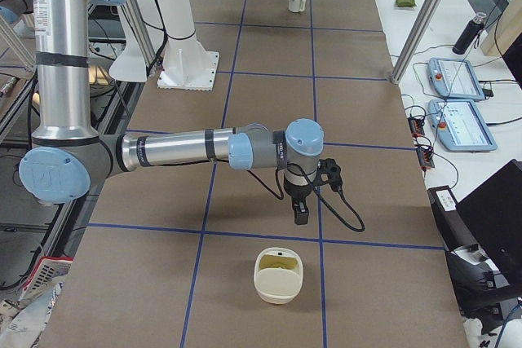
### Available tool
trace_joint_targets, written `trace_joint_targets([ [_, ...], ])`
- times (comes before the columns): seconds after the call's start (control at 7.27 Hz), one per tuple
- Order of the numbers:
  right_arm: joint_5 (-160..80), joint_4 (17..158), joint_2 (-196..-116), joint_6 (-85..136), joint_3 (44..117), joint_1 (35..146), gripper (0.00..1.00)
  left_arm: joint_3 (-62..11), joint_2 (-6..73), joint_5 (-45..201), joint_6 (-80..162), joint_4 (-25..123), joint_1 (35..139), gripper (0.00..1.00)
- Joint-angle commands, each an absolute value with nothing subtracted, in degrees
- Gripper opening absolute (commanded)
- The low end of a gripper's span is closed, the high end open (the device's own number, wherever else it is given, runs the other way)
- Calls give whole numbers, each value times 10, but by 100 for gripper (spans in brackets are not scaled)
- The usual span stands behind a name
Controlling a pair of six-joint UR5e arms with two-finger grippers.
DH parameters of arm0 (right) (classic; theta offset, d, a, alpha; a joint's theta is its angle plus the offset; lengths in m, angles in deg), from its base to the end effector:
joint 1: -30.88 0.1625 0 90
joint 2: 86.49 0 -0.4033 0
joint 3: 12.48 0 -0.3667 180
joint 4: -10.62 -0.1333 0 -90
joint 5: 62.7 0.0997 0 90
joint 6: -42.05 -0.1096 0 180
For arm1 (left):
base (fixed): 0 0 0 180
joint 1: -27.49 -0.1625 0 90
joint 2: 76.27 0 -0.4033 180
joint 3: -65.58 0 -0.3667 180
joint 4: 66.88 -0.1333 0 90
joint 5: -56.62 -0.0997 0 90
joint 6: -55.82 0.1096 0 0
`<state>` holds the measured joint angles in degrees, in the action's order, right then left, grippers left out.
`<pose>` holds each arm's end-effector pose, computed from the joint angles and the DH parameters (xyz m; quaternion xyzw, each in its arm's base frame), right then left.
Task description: Left arm hands cup to right arm to dump lemon
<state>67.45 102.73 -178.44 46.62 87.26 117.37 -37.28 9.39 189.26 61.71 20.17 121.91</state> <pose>0.0345 -0.4601 0.5894 0.0497 -0.3424 -0.0831 0.9346 -0.0927 -0.4333 0.5809 0.0777 0.3576 0.0296 0.9302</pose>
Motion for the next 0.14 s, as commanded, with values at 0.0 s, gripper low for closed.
trace_joint_targets([
  [0.0,675,1027,-1784,466,873,1174,100,-372,94,1892,617,200,1219,100],
])
